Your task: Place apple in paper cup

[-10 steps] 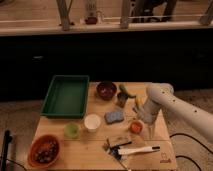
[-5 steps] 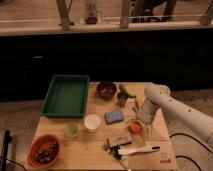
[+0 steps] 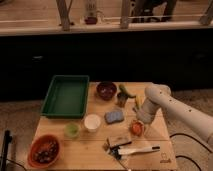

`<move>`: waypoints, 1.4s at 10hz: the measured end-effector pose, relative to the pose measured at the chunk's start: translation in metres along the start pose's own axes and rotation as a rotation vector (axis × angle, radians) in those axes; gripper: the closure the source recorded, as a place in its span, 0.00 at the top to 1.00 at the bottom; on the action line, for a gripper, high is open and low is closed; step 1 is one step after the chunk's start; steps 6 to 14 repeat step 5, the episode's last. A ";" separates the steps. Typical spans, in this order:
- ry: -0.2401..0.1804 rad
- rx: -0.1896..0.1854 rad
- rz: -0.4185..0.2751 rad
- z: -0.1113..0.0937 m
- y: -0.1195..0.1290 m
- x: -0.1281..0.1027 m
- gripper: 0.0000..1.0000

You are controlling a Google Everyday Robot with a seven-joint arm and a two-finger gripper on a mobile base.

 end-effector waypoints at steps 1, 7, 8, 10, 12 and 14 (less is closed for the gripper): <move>0.008 0.003 -0.002 -0.003 -0.002 0.001 0.05; 0.048 0.027 -0.006 -0.020 -0.011 0.009 0.00; 0.048 0.027 -0.006 -0.020 -0.011 0.009 0.00; 0.048 0.027 -0.006 -0.020 -0.011 0.009 0.00; 0.048 0.027 -0.006 -0.020 -0.011 0.009 0.00; 0.048 0.027 -0.006 -0.020 -0.011 0.009 0.00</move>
